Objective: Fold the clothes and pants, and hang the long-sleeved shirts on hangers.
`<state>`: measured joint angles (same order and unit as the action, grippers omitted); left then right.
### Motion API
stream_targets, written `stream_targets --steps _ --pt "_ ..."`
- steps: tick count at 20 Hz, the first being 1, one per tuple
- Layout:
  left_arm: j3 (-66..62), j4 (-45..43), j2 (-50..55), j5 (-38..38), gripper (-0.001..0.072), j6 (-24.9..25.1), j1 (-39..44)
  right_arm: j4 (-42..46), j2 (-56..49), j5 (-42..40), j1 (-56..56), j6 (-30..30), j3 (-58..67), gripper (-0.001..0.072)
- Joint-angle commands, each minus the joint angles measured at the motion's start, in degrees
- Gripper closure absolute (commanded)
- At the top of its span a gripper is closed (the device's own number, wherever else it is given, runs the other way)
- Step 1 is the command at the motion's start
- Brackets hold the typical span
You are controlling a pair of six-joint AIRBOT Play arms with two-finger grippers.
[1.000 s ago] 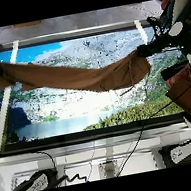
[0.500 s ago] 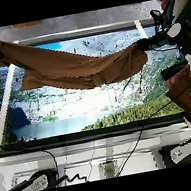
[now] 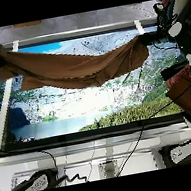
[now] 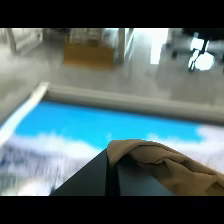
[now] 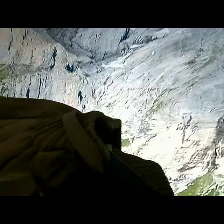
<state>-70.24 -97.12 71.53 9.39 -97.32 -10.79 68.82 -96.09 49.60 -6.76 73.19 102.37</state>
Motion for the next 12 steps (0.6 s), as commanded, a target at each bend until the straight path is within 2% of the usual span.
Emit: stream_targets --steps 1,4,7,9,10,11,12 --pt "0.0 -0.1 -0.8 21.9 0.0684 -1.2 -0.4 0.9 0.2 3.1 0.0 -0.8 0.0 0.0686" --pt "0.0 -0.1 -1.4 38.8 0.0684 6.7 -0.4 7.5 0.3 18.6 0.0 -1.2 -2.3 0.0687" --pt "0.1 -0.3 -1.4 58.6 0.0684 11.7 -0.5 6.5 2.2 28.1 0.2 -1.2 -11.7 0.0686" --pt "0.1 -0.3 -1.1 64.3 0.0684 14.7 -0.4 4.6 2.3 33.8 0.1 -1.2 -16.0 0.0673" --pt "0.1 -0.3 -0.8 64.7 0.0683 15.4 -0.4 5.5 2.2 33.8 0.1 -1.2 -17.0 0.0510" --pt "0.1 -0.3 -0.4 64.6 0.0683 15.3 -0.4 6.4 2.2 33.0 0.0 -1.3 -17.0 0.0244" --pt "0.1 -0.3 0.0 64.6 0.0683 15.3 -0.4 6.7 2.4 30.5 -0.1 -1.3 -16.7 0.0146"
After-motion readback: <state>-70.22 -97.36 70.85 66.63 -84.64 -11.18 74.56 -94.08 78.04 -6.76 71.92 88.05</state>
